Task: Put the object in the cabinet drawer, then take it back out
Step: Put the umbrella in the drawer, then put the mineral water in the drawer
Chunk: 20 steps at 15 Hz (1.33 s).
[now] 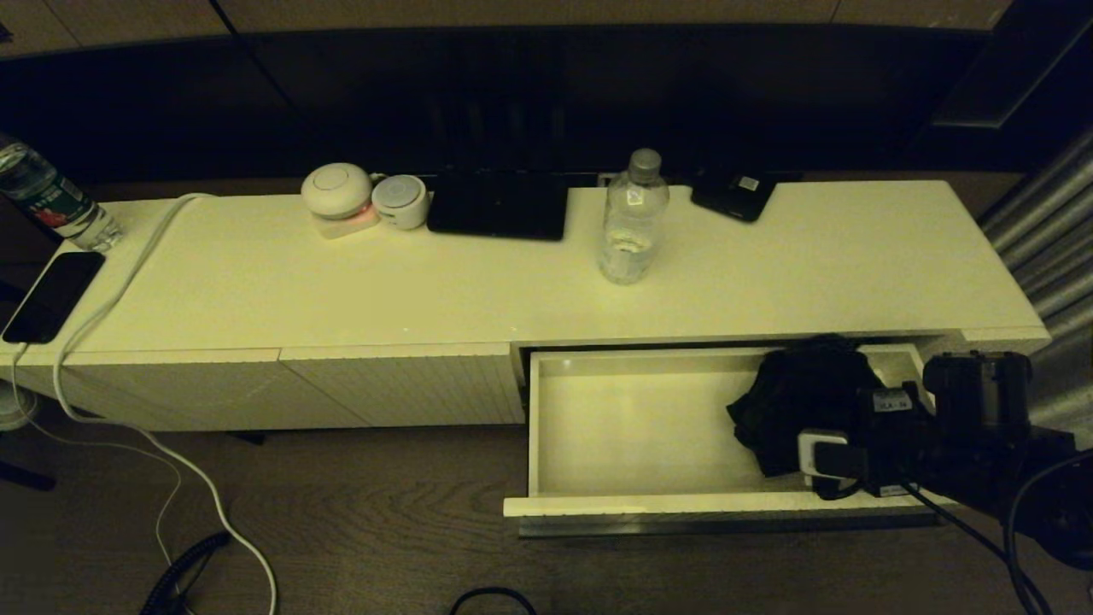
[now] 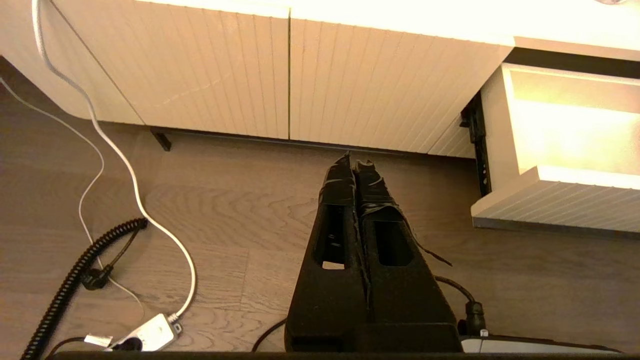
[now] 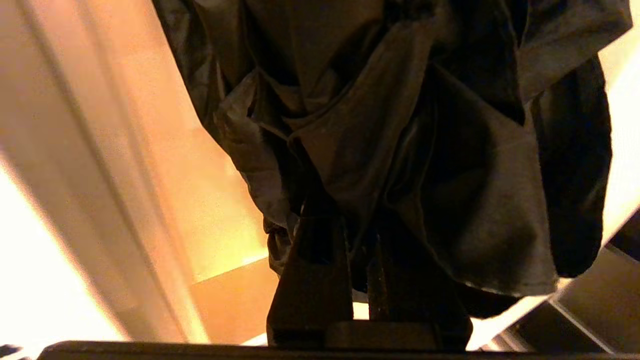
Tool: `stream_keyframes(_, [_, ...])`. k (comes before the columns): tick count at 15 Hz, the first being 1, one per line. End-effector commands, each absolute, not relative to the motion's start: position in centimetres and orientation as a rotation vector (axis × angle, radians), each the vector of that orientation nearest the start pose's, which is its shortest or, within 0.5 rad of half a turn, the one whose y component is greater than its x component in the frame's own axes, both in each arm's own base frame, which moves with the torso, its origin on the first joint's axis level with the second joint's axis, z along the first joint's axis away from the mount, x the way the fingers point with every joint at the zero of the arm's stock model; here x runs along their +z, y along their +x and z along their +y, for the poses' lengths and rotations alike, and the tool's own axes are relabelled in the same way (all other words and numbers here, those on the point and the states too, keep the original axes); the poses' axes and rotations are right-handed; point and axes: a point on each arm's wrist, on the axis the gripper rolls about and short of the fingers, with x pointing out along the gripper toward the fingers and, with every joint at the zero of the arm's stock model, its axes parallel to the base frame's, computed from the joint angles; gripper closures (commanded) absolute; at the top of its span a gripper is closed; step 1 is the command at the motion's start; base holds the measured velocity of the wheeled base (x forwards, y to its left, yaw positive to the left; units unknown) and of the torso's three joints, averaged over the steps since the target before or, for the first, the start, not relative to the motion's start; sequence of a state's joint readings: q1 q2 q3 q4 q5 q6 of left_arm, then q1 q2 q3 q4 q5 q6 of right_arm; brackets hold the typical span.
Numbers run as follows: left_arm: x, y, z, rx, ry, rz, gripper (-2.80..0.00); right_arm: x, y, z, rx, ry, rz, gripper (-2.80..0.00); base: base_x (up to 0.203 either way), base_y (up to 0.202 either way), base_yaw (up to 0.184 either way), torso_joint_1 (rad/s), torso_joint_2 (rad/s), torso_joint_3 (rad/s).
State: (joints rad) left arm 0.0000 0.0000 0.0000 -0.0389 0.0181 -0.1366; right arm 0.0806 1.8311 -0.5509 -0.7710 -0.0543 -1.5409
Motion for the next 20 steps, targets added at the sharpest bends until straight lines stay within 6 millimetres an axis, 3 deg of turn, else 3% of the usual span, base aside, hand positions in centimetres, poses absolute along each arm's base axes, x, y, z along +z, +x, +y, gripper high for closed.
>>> stream_keyframes(1, [8.0,-2.3,0.0,0.016,-0.138,-0.043,0.00,9.1,28.7,1.9,0.414,-1.546,0.399,0.00,0.000,0.000,0.000,0.000,0.00,0.000])
stream_keyframes(2, [8.0,-2.3,0.0,0.016,-0.138,-0.043,0.00,8.9,28.6,1.4,0.408,-1.546,0.416,0.00,0.000,0.000,0.000,0.000,0.00,0.000])
stream_keyframes(3, [7.9,-2.3,0.0,0.016,-0.138,-0.042,0.00,8.7,28.2,1.0,0.410,-1.549,0.431,-1.06,0.000,0.000,0.000,0.000,0.00,0.000])
stream_keyframes(4, [7.9,-2.3,0.0,0.016,-0.138,-0.041,0.00,8.6,28.3,0.8,0.419,-1.545,0.425,-2.80,0.000,0.000,0.000,0.000,0.00,0.000])
stream_keyframes(10, [7.9,-2.3,0.0,0.016,-0.138,-0.042,0.00,10.1,28.3,1.3,0.374,-1.500,0.375,-2.80,0.000,0.000,0.000,0.000,0.00,0.000])
stream_keyframes(14, [8.0,-2.3,0.0,0.016,-0.138,-0.043,0.00,15.6,28.0,2.9,0.236,-1.274,0.201,-2.80,0.000,0.000,0.000,0.000,0.00,0.000])
stream_keyframes(17, [8.0,-2.3,0.0,0.016,-0.138,-0.043,0.00,18.0,26.2,3.3,0.208,-1.172,0.174,-2.80,0.000,0.000,0.000,0.000,0.00,0.000])
stream_keyframes(20, [8.0,-2.3,0.0,0.016,-0.138,-0.043,0.00,17.7,23.8,2.7,0.257,-1.172,0.274,-2.80,0.000,0.000,0.000,0.000,0.00,0.000])
